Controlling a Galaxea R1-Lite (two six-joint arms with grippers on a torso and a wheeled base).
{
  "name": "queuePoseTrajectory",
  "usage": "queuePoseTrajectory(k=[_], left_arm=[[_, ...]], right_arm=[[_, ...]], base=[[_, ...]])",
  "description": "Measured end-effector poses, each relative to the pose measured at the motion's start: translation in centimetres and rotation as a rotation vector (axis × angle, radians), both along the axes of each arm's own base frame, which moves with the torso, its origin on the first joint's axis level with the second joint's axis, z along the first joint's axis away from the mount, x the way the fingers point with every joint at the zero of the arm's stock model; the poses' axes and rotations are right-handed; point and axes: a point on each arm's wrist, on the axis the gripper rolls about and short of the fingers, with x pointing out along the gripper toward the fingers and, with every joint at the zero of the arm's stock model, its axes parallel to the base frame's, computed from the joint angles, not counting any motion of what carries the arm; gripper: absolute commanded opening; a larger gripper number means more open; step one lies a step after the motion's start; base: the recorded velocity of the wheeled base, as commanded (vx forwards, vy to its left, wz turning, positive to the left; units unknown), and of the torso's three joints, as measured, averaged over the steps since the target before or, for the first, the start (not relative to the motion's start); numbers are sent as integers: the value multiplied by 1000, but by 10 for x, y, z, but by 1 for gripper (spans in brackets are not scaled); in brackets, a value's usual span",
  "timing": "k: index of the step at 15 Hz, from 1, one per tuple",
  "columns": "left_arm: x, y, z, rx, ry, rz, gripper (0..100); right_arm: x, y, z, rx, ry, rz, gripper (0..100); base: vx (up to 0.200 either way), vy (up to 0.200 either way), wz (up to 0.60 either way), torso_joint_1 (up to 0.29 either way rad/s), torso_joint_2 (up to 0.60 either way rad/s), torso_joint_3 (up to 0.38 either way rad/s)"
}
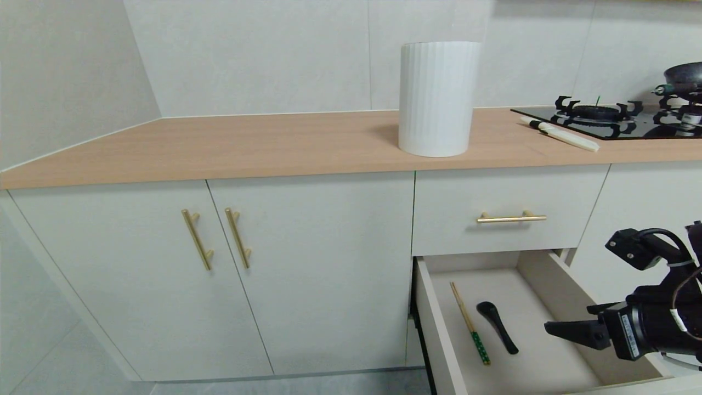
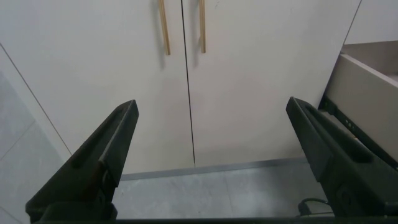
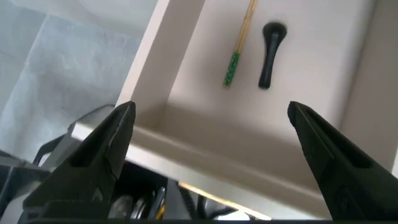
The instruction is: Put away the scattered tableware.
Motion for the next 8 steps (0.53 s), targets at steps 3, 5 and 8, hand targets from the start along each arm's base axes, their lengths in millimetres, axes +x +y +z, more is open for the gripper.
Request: queuePoseTrajectory(k=[3, 5, 8], left_arm=[[0, 0, 0, 0, 0, 0, 100], [0, 0, 0, -1, 0, 1, 100], [0, 0, 0, 0, 0, 1, 100]], right_arm=[[-4, 5, -1, -5, 20, 32, 100], [-8, 8, -4, -23, 52, 62, 100], [-16, 11, -12, -92, 137, 145, 100]], base=[[-200, 0, 0, -2, 1, 5], [0, 0, 0, 0, 0, 0], [0, 0, 0, 0, 0, 0]])
